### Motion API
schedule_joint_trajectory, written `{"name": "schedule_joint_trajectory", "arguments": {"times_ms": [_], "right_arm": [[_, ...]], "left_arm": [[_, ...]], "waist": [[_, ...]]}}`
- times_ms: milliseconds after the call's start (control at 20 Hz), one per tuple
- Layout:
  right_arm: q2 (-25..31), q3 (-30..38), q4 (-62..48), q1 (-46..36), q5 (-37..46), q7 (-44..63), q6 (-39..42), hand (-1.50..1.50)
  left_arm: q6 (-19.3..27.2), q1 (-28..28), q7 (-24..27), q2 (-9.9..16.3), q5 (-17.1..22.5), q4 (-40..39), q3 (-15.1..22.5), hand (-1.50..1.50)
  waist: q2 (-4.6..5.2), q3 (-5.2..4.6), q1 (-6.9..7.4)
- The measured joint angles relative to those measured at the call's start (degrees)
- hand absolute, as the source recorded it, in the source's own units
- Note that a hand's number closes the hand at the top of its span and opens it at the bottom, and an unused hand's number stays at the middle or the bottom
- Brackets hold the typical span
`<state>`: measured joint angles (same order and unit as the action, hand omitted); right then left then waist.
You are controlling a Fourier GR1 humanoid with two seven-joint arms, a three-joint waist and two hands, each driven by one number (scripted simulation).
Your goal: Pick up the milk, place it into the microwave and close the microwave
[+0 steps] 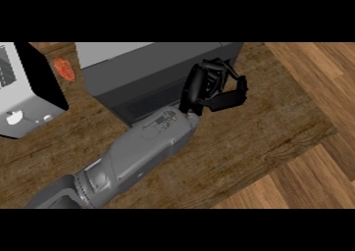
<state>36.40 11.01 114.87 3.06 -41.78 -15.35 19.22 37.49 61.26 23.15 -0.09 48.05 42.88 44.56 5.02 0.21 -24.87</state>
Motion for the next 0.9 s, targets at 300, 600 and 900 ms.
{"name": "schedule_joint_trajectory", "arguments": {"times_ms": [300, 600, 900], "right_arm": [[0.69, 2.64, 0.54, 0.33, -1.19, 0.45, -1.09, -1.50], [1.20, 4.76, 1.69, 1.25, -2.17, 0.96, -1.87, -1.50], [1.44, 6.61, 2.78, 2.55, -3.21, 1.60, -2.65, -1.50]], "left_arm": [[-3.24, 1.87, -0.25, -0.03, 1.13, -1.19, 2.96, 1.50], [-6.99, 3.32, 0.21, -0.07, 1.91, -2.07, 4.97, -1.50], [-9.61, 3.13, 1.31, 0.02, 3.08, -1.81, 6.40, -1.50]], "waist": [[0.21, 0.00, 1.88], [0.34, -0.01, 3.53], [0.19, -0.05, 5.42]]}}
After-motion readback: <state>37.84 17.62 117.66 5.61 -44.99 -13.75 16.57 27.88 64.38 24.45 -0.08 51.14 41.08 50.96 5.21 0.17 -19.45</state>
